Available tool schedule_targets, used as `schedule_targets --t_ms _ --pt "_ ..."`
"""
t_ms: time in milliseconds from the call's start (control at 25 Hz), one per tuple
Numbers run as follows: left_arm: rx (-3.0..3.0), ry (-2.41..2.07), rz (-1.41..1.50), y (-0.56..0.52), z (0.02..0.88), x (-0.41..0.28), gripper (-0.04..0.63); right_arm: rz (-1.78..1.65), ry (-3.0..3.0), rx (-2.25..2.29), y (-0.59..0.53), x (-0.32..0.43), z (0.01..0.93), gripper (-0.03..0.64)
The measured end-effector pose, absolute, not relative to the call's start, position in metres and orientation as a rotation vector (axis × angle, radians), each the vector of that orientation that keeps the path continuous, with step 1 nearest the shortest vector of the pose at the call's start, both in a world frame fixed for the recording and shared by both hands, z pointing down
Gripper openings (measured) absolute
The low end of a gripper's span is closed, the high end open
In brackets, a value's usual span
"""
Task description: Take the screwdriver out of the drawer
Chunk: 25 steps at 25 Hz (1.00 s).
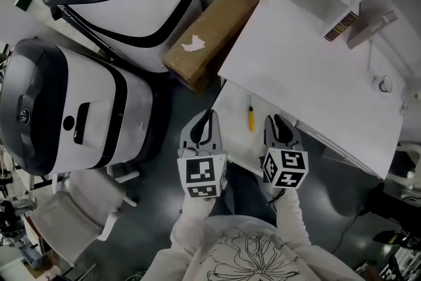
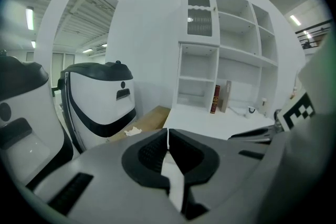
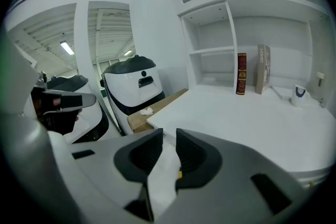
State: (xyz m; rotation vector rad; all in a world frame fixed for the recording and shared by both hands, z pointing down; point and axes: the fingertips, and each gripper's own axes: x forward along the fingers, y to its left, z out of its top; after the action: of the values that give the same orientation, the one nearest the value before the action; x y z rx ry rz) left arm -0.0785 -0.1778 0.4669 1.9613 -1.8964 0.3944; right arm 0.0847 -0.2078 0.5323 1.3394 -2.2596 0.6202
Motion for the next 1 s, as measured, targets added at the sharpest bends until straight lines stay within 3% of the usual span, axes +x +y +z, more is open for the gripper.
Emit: schedule_targets --t_ms 1000 --pt "1.785 -1.861 0.482 -0.221 0.57 -0.117 0.011 0.751 -2.059 0.992 -0.233 0.058 0.705 0.129"
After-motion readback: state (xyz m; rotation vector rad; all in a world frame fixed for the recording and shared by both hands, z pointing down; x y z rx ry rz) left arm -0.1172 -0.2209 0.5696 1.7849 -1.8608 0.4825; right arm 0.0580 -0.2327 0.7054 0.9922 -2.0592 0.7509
